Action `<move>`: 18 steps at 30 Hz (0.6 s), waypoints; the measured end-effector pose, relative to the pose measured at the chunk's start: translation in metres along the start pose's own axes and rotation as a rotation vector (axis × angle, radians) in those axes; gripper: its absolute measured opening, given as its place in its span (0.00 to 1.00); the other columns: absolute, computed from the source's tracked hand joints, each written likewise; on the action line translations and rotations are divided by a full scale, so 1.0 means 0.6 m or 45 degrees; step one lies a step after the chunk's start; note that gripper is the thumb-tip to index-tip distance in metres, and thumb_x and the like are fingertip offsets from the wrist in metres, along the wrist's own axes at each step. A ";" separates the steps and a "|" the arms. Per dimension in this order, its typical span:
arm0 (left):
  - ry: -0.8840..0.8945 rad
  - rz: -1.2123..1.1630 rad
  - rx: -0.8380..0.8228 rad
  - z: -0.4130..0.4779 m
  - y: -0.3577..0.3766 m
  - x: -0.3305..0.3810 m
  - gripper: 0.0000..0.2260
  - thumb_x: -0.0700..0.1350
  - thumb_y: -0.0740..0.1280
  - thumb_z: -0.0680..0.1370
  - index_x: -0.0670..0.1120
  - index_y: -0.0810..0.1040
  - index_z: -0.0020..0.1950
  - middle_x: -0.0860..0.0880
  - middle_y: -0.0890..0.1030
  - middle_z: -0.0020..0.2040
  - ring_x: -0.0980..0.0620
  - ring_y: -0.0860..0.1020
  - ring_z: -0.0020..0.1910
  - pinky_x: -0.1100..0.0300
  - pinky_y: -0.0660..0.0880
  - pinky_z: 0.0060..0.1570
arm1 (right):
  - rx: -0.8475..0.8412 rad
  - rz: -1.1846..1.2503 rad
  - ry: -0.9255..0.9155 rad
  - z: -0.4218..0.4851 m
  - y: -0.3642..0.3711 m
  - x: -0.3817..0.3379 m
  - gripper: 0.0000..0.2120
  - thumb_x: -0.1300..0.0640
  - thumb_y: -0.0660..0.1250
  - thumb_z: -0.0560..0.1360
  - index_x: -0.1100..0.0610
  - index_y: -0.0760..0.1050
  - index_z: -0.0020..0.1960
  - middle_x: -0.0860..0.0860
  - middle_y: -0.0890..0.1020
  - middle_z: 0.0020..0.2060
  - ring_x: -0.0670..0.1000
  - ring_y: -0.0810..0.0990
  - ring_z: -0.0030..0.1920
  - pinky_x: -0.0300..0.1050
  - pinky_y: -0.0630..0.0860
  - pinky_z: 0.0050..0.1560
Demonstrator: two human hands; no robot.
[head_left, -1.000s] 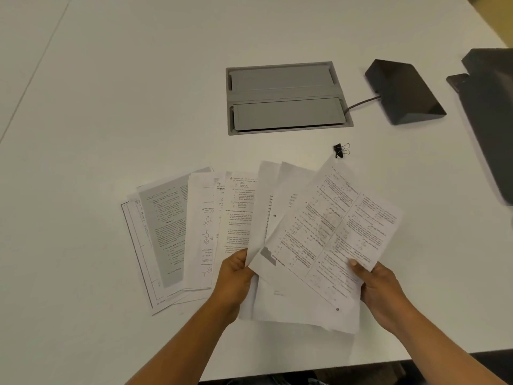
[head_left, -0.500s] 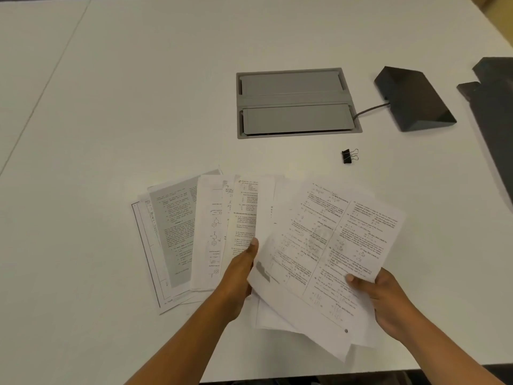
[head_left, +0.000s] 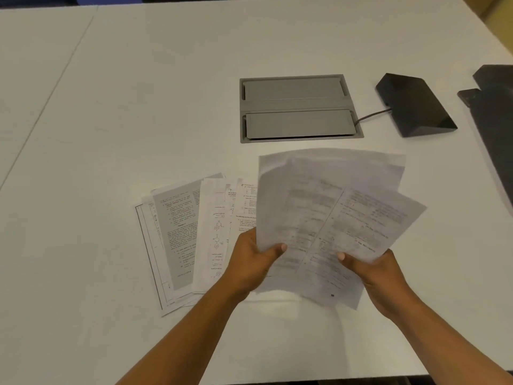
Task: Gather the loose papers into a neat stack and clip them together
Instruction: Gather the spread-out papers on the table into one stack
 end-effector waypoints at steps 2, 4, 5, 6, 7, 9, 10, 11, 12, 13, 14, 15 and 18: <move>0.019 -0.035 0.026 -0.003 0.004 0.005 0.08 0.43 0.70 0.78 0.53 0.80 0.55 0.50 0.86 0.50 0.50 0.85 0.47 0.57 0.84 0.43 | -0.008 -0.016 -0.028 -0.001 0.008 -0.004 0.20 0.62 0.73 0.68 0.46 0.80 0.57 0.50 0.85 0.54 0.51 0.84 0.55 0.51 0.82 0.51; 0.078 -0.052 0.036 -0.008 0.008 0.011 0.08 0.43 0.69 0.78 0.54 0.82 0.54 0.50 0.87 0.50 0.50 0.86 0.48 0.53 0.84 0.46 | -0.026 -0.035 -0.036 -0.004 0.011 -0.001 0.19 0.61 0.73 0.69 0.44 0.80 0.56 0.51 0.85 0.54 0.52 0.83 0.55 0.54 0.81 0.52; 0.119 -0.058 0.049 -0.011 0.006 0.016 0.09 0.42 0.69 0.78 0.56 0.83 0.53 0.52 0.87 0.49 0.51 0.85 0.49 0.53 0.83 0.49 | -0.040 -0.036 -0.055 -0.007 0.012 -0.001 0.20 0.62 0.72 0.70 0.46 0.79 0.59 0.51 0.84 0.55 0.52 0.83 0.56 0.55 0.80 0.53; 0.160 -0.056 0.061 -0.014 0.004 0.023 0.11 0.42 0.69 0.78 0.59 0.83 0.50 0.56 0.87 0.46 0.55 0.85 0.48 0.56 0.83 0.49 | -0.033 -0.043 -0.073 -0.011 0.009 0.001 0.21 0.64 0.71 0.71 0.48 0.78 0.61 0.52 0.84 0.56 0.52 0.83 0.57 0.54 0.79 0.56; 0.203 -0.040 0.059 -0.015 0.002 0.027 0.13 0.42 0.70 0.78 0.62 0.83 0.47 0.59 0.86 0.43 0.59 0.84 0.47 0.60 0.82 0.49 | -0.010 -0.054 -0.079 -0.015 0.004 0.003 0.21 0.65 0.71 0.72 0.50 0.77 0.62 0.51 0.84 0.56 0.51 0.82 0.57 0.53 0.78 0.57; 0.250 0.027 0.034 -0.018 0.004 0.033 0.15 0.40 0.72 0.76 0.63 0.80 0.48 0.64 0.85 0.42 0.65 0.82 0.46 0.67 0.80 0.46 | 0.034 -0.102 -0.078 -0.021 -0.006 0.006 0.20 0.65 0.73 0.72 0.48 0.77 0.60 0.47 0.86 0.52 0.45 0.84 0.52 0.46 0.78 0.53; 0.262 0.063 0.030 -0.019 0.005 0.036 0.16 0.40 0.73 0.75 0.63 0.78 0.51 0.64 0.84 0.44 0.67 0.81 0.49 0.69 0.79 0.45 | 0.038 -0.142 -0.078 -0.022 -0.008 0.009 0.20 0.63 0.76 0.70 0.48 0.78 0.58 0.44 0.86 0.47 0.42 0.84 0.47 0.40 0.78 0.48; 0.271 0.083 0.029 -0.017 0.003 0.032 0.18 0.40 0.74 0.75 0.63 0.77 0.54 0.63 0.84 0.46 0.67 0.80 0.51 0.70 0.78 0.46 | 0.040 -0.189 -0.076 -0.022 -0.008 0.013 0.21 0.61 0.77 0.68 0.49 0.77 0.58 0.43 0.86 0.45 0.40 0.84 0.44 0.38 0.77 0.44; 0.265 0.094 0.032 -0.014 0.003 0.024 0.18 0.41 0.74 0.74 0.62 0.76 0.56 0.61 0.83 0.49 0.66 0.80 0.52 0.70 0.78 0.46 | 0.042 -0.239 -0.075 -0.021 -0.009 0.018 0.21 0.59 0.77 0.68 0.49 0.77 0.59 0.44 0.86 0.46 0.41 0.84 0.46 0.39 0.78 0.45; 0.245 0.104 0.039 -0.010 0.001 0.015 0.17 0.43 0.74 0.75 0.61 0.76 0.57 0.60 0.82 0.51 0.63 0.81 0.52 0.68 0.79 0.46 | 0.042 -0.290 -0.076 -0.018 -0.009 0.021 0.22 0.60 0.76 0.69 0.49 0.76 0.61 0.45 0.85 0.48 0.42 0.83 0.49 0.43 0.78 0.49; 0.205 0.130 0.038 -0.004 0.000 0.004 0.15 0.45 0.73 0.75 0.59 0.77 0.58 0.56 0.82 0.51 0.58 0.81 0.52 0.66 0.80 0.46 | 0.035 -0.320 -0.076 -0.015 -0.010 0.024 0.22 0.61 0.74 0.70 0.49 0.75 0.62 0.46 0.85 0.50 0.43 0.83 0.51 0.46 0.78 0.52; 0.157 0.190 0.026 0.002 0.000 -0.009 0.13 0.48 0.72 0.76 0.56 0.77 0.60 0.52 0.83 0.52 0.53 0.81 0.53 0.61 0.82 0.48 | 0.018 -0.338 -0.069 -0.012 -0.007 0.026 0.22 0.63 0.73 0.71 0.49 0.75 0.62 0.47 0.84 0.51 0.42 0.82 0.52 0.47 0.78 0.53; 0.087 0.452 -0.003 0.017 -0.007 -0.035 0.20 0.58 0.66 0.77 0.47 0.79 0.63 0.44 0.84 0.53 0.44 0.83 0.50 0.45 0.82 0.50 | -0.031 -0.418 -0.043 -0.005 0.001 0.034 0.20 0.63 0.71 0.74 0.46 0.74 0.61 0.46 0.83 0.53 0.41 0.82 0.51 0.43 0.77 0.51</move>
Point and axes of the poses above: each hand's wrist, its own z-axis towards the middle knuckle, its own y-axis out of the palm, x = y × z, the point moved 9 cm from there along z, towards the middle knuckle
